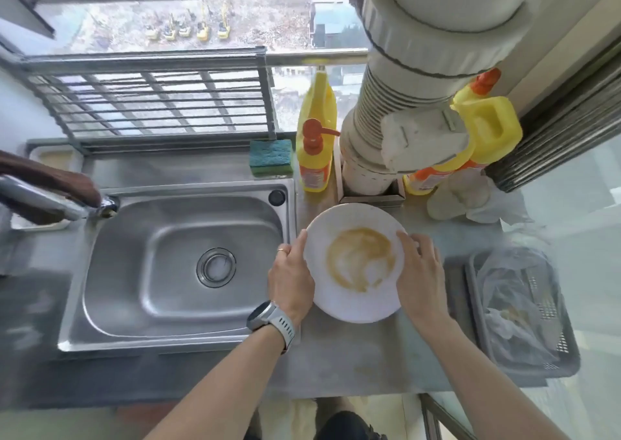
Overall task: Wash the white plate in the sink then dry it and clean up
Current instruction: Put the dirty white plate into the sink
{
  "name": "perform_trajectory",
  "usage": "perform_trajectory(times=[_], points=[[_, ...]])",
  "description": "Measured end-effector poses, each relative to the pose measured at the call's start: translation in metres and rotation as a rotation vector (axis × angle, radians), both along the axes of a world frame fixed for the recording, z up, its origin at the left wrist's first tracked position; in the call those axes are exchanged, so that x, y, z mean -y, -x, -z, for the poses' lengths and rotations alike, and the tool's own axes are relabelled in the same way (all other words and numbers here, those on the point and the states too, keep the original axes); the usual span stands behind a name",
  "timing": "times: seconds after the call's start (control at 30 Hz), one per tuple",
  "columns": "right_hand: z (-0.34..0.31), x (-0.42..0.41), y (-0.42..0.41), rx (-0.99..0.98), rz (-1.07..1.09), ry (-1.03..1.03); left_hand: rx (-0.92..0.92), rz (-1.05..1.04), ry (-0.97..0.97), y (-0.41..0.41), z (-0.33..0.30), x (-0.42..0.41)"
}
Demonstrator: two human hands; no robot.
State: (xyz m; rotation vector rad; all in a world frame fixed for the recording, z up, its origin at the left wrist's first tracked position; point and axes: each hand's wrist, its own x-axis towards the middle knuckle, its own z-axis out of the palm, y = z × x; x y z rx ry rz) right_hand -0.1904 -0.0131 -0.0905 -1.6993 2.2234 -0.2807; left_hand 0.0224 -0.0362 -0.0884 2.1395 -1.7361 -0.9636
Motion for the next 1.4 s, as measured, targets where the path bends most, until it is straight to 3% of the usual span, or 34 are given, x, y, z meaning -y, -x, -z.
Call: perform_trajectory(times=[0.13,0.33,0.63,1.03,1.27,1.4], points=[[-0.007,0.004,-0.055,0.104,0.003,0.073,-0.014,-0.023,0.064,-0.060,-0.016,0.001],[0.000,0.022,-0.155,0.102,-0.130,0.117,0.010,-0.111,0.058,-0.164,-0.027,0.001],[0.053,0.060,-0.270,0.039,-0.229,-0.019,0.009,-0.223,-0.025,-0.275,0.030,0.016],[0.149,0.099,-0.289,-0.141,-0.174,-0.251,-0.015,-0.149,-0.146,-0.288,0.158,0.051],[0.168,0.092,-0.287,-0.241,-0.140,-0.271,-0.040,-0.075,-0.151,-0.277,0.179,0.053],[0.174,0.090,-0.288,-0.289,-0.153,-0.250,0.028,0.020,-0.285,-0.281,0.183,0.052]])
